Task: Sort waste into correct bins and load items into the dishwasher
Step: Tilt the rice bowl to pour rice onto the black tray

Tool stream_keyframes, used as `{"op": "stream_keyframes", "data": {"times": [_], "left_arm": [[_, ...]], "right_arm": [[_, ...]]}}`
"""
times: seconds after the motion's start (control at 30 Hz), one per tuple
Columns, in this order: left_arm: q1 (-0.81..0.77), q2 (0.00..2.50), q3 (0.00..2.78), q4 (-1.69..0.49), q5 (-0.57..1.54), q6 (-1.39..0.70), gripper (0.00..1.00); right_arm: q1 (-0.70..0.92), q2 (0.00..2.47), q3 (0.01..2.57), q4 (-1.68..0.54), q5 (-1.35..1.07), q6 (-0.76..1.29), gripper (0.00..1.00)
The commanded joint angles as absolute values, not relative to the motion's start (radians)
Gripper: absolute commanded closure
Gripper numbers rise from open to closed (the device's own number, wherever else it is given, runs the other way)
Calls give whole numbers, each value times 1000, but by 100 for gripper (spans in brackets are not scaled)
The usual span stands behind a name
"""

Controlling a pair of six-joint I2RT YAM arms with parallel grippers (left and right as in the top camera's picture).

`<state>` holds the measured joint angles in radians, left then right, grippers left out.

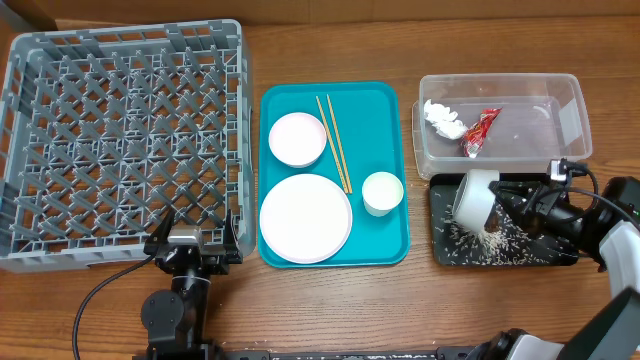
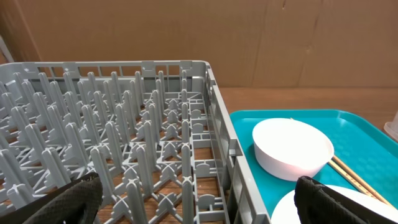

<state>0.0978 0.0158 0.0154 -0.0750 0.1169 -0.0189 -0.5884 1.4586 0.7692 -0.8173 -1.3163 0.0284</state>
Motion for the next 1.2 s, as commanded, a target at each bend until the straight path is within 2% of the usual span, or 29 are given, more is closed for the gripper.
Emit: {"op": "stream_keyframes", "data": {"times": [0.0,0.17,0.93,1.17], "left_arm": [[91,6,8,-73,124,-15,0],[91,6,8,-73,124,-15,0],[91,6,8,-73,124,-15,0],[91,6,8,-73,124,-15,0]], "right_arm": [[-606,1503,759,-804,-1437,17,96],[-624,1516,760,-789,-1570,30,96],[-632,1514,760,-778,-1569,104,96],[-609,1384,810,-838,-1385,98,96]]}}
